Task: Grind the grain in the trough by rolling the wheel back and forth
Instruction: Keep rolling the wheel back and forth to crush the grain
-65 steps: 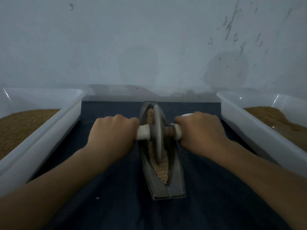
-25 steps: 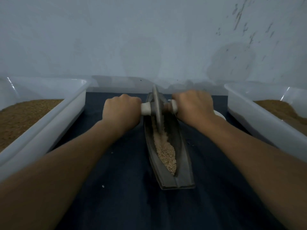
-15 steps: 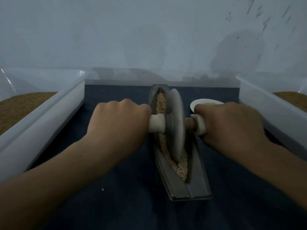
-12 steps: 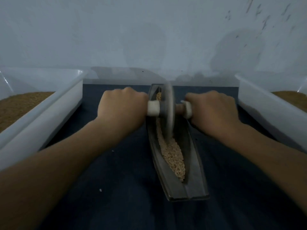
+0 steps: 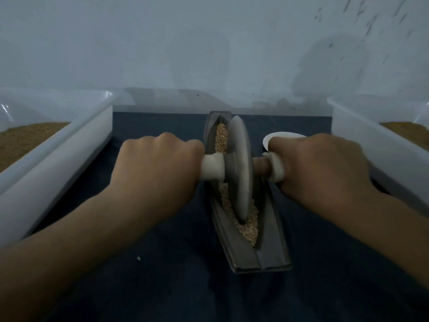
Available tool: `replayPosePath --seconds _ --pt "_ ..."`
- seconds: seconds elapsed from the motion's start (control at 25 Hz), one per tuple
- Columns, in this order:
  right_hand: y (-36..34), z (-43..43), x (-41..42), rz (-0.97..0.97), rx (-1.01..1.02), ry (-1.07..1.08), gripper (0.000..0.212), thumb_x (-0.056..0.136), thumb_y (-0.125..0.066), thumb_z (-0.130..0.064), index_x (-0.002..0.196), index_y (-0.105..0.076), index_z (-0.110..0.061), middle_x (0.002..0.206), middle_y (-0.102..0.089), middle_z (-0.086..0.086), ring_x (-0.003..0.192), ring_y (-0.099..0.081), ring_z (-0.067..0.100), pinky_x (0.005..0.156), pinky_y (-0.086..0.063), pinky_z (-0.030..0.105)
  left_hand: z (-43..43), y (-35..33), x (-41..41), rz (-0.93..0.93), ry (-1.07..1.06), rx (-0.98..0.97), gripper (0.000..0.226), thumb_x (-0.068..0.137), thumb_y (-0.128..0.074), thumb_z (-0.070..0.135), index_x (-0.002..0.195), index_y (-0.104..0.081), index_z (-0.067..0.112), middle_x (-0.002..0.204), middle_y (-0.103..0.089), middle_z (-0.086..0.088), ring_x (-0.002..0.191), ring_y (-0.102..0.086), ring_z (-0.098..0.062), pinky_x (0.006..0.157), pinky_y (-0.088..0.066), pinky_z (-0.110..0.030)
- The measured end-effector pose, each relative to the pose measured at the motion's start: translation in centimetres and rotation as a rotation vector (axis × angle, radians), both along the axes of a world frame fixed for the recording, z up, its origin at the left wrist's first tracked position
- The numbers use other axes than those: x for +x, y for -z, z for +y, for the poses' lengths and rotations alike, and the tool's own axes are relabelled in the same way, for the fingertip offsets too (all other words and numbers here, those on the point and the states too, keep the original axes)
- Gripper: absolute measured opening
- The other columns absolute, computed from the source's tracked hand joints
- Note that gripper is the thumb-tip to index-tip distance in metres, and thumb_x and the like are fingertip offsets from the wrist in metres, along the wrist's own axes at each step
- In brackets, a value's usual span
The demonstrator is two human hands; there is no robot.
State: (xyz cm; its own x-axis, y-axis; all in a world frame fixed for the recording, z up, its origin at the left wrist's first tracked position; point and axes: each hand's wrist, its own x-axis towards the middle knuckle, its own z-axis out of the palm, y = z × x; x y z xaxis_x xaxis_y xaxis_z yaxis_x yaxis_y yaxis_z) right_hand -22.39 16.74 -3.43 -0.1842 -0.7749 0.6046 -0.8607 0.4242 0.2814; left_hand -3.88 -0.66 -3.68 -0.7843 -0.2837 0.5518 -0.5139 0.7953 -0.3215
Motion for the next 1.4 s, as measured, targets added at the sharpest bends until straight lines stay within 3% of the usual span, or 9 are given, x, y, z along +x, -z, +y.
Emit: replayPosePath --seconds 0.24,0.44,0.56,0.68,0.84,0.96,1.16,1.28,1.4 --pt "-0.7 -7.1 -3.5 -0.081 0.058 0.170 0.009 0.091 -0.063 -0.030 0.098 -0.062 -0.023 0.085 -0.065 0.006 0.079 -0.061 0.033 0.058 -0.040 0.034 -3.8 -1.4 -6.2 -0.040 -0.159 0.160 0.008 0.089 -0.057 0.028 0.094 -0.062 0.024 0.077 -0.052 -0.002 0.071 -0.059 -0.028 0.057 -0.037 -0.035" --pt "0.0 -1.6 -0.8 0.052 0.000 -0.002 0.028 0.070 -0.070 -0.024 0.075 -0.043 -0.027 0.059 -0.026 -0.011 0.049 -0.025 0.013 0.049 -0.014 0.022 -0.4 0.4 -0.6 0.035 -0.008 0.040 0.042 0.070 -0.074 0.034 0.071 -0.032 0.029 0.056 -0.021 0.009 0.043 -0.015 -0.009 0.046 -0.013 -0.021" --pt "0.3 0.9 0.1 0.063 -0.069 -0.042 0.046 0.058 -0.066 -0.024 0.075 -0.024 -0.030 0.059 -0.007 -0.010 0.053 -0.001 0.000 0.057 0.001 0.019 0.4 0.0 0.7 0.071 0.103 -0.008 0.050 0.055 -0.076 0.027 0.067 -0.027 0.026 0.052 -0.015 0.008 0.044 -0.001 -0.008 0.051 -0.009 -0.015" --pt "1.0 -2.2 -1.7 0.008 -0.036 0.064 0.041 0.069 -0.072 -0.021 0.073 -0.031 -0.029 0.056 -0.025 -0.011 0.046 -0.019 0.009 0.053 -0.003 0.019 -1.0 0.0 -2.3 -0.042 -0.074 -0.005 0.034 0.069 -0.072 0.029 0.070 -0.039 0.024 0.055 -0.023 0.006 0.042 -0.014 -0.013 0.046 -0.013 -0.022" --pt "-0.2 -7.4 -4.0 -0.084 0.016 0.188 0.009 0.092 -0.062 -0.032 0.095 -0.061 -0.024 0.081 -0.065 0.004 0.074 -0.062 0.032 0.057 -0.043 0.033 -4.0 -2.0 -6.3 -0.089 -0.150 0.179 0.011 0.089 -0.057 0.029 0.097 -0.063 0.024 0.075 -0.045 0.001 0.065 -0.046 -0.022 0.057 -0.036 -0.035" --pt "0.0 -5.1 -2.9 -0.026 0.004 0.090 0.017 0.084 -0.069 -0.030 0.084 -0.052 -0.026 0.071 -0.058 -0.002 0.063 -0.055 0.028 0.052 -0.029 0.028 -2.4 -1.2 -4.2 -0.045 -0.129 0.150 0.009 0.085 -0.061 0.033 0.085 -0.055 0.025 0.071 -0.042 0.003 0.059 -0.046 -0.022 0.054 -0.033 -0.033" --pt "0.9 1.5 -0.2 0.035 -0.075 -0.054 0.044 0.065 -0.063 -0.024 0.079 -0.022 -0.032 0.061 -0.018 -0.011 0.051 -0.021 0.017 0.051 -0.007 0.020 0.8 -0.2 1.0 0.055 0.080 -0.032 0.048 0.057 -0.076 0.023 0.067 -0.029 0.025 0.048 -0.026 0.006 0.041 -0.009 -0.012 0.050 -0.009 -0.017" --pt "1.9 -0.3 -1.3 0.006 -0.044 0.082 0.038 0.069 -0.074 -0.023 0.075 -0.037 -0.029 0.059 -0.031 -0.012 0.048 -0.028 0.017 0.050 -0.008 0.018 0.1 -0.3 -1.4 -0.046 -0.064 -0.023 0.039 0.063 -0.073 0.024 0.068 -0.035 0.023 0.052 -0.024 0.005 0.043 -0.008 -0.013 0.048 -0.009 -0.021" --pt "0.8 -5.2 -3.4 -0.064 -0.006 0.132 0.016 0.084 -0.069 -0.025 0.082 -0.053 -0.024 0.067 -0.055 -0.003 0.058 -0.051 0.027 0.049 -0.026 0.025 -2.8 -1.0 -5.2 -0.044 -0.137 0.063 0.008 0.086 -0.059 0.025 0.083 -0.053 0.021 0.064 -0.035 0.003 0.054 -0.036 -0.020 0.052 -0.030 -0.032"
